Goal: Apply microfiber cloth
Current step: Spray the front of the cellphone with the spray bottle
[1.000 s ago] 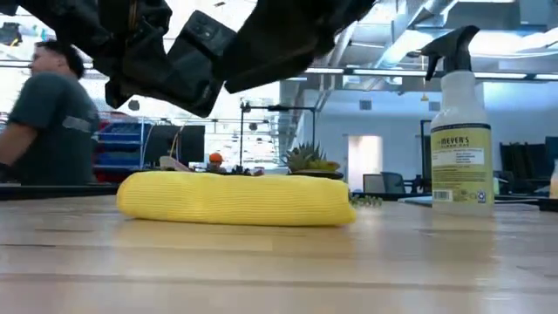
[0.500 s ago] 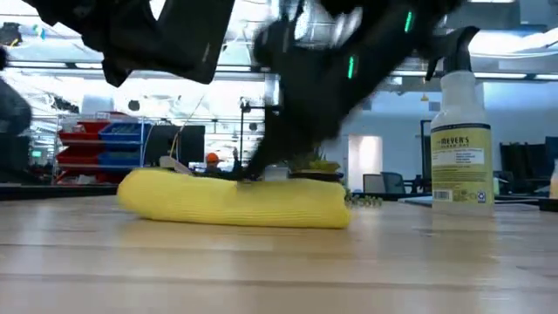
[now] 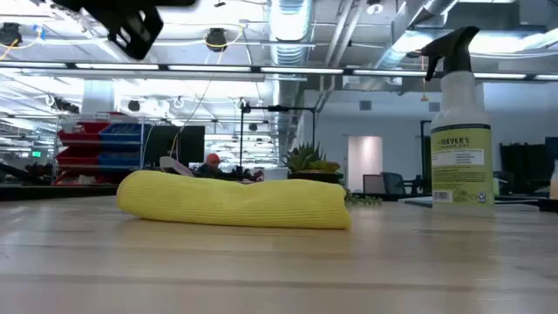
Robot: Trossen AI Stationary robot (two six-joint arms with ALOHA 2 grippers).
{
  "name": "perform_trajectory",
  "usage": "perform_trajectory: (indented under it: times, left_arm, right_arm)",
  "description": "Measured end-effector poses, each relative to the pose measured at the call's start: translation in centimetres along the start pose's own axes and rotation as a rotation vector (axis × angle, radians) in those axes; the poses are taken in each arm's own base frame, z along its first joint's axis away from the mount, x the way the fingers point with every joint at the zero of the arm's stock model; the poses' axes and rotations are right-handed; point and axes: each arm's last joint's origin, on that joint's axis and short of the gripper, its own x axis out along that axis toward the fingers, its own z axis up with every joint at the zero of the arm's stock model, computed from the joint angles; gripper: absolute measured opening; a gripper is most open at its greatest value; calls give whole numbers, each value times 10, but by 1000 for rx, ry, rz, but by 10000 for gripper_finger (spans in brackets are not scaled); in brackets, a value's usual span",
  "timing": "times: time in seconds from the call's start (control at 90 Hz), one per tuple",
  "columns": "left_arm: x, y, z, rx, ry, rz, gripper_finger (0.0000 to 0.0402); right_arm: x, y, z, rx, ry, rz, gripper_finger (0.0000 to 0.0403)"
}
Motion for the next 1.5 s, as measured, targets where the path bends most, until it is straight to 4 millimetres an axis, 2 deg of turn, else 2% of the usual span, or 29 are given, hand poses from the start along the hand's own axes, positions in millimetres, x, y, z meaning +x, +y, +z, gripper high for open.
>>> perform_trajectory:
  times: [0.111, 0.233, 0.322, 0.433, 0.589, 0.767, 0.978, 1.267, 1.444, 1.5]
  left_arm:
    - [1, 0, 0, -61, 28, -108, 13]
    - [3, 7, -2, -182, 96, -182, 13]
    - [4, 13, -6, -278, 175, -204, 13]
    - [5, 22, -9, -368, 244, -196, 13]
    - [6, 28, -10, -408, 276, -196, 13]
    - [7, 30, -10, -416, 284, -188, 13]
    - [6, 31, -12, -424, 298, -182, 13]
    - [6, 31, -13, -391, 309, -166, 13]
    - [6, 31, -13, -386, 306, -170, 15]
    - [6, 31, -13, -378, 309, -168, 19]
  right_arm:
    - [-16, 4, 16, -423, -72, -3, 211]
    - [-15, 11, 21, -814, -116, -31, 224]
    - [-4, 16, 17, -1001, -108, -44, 228]
    - [17, 24, 3, -1247, -1, -79, 229]
    - [41, 29, -7, -1527, 61, -164, 226]
    - [59, 20, -10, -1602, 113, -178, 209]
    - [65, 8, -10, -1629, 149, -193, 170]
    - [64, 21, -14, -1656, 159, -90, 82]
    - [64, 23, -15, -1544, 183, -83, 34]
    - [63, 23, -16, -1534, 215, -88, 31]
